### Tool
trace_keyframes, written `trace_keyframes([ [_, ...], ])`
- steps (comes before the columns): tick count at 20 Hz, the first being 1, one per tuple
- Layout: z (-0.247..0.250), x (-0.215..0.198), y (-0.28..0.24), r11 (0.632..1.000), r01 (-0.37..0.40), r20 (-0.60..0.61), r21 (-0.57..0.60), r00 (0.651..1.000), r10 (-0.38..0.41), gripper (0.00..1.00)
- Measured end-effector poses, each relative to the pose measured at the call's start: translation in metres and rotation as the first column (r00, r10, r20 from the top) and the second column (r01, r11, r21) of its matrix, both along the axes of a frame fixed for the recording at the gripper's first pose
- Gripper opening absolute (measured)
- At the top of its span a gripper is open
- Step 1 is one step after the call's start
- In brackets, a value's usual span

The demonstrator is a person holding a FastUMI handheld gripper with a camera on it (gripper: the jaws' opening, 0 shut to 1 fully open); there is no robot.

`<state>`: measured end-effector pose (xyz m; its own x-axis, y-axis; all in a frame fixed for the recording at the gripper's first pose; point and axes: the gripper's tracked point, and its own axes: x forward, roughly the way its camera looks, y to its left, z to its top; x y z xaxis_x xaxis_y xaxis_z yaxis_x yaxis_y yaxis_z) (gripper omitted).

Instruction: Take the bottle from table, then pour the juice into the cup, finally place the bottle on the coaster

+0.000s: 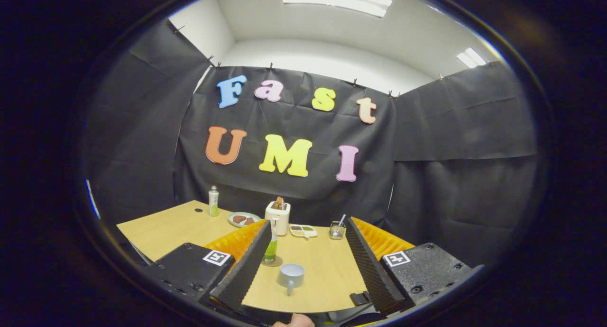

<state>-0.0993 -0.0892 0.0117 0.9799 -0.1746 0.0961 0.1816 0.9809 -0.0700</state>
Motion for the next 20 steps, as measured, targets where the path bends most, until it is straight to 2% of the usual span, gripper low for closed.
trace_keyframes([
  [7,-0.010,-0.014,-0.005,0.995,-0.026,-0.004,0.093,1.000,0.026,1.00],
  [20,-0.027,-0.004,-0.005,0.989,-0.070,-0.027,0.131,0.997,0.074,1.00],
])
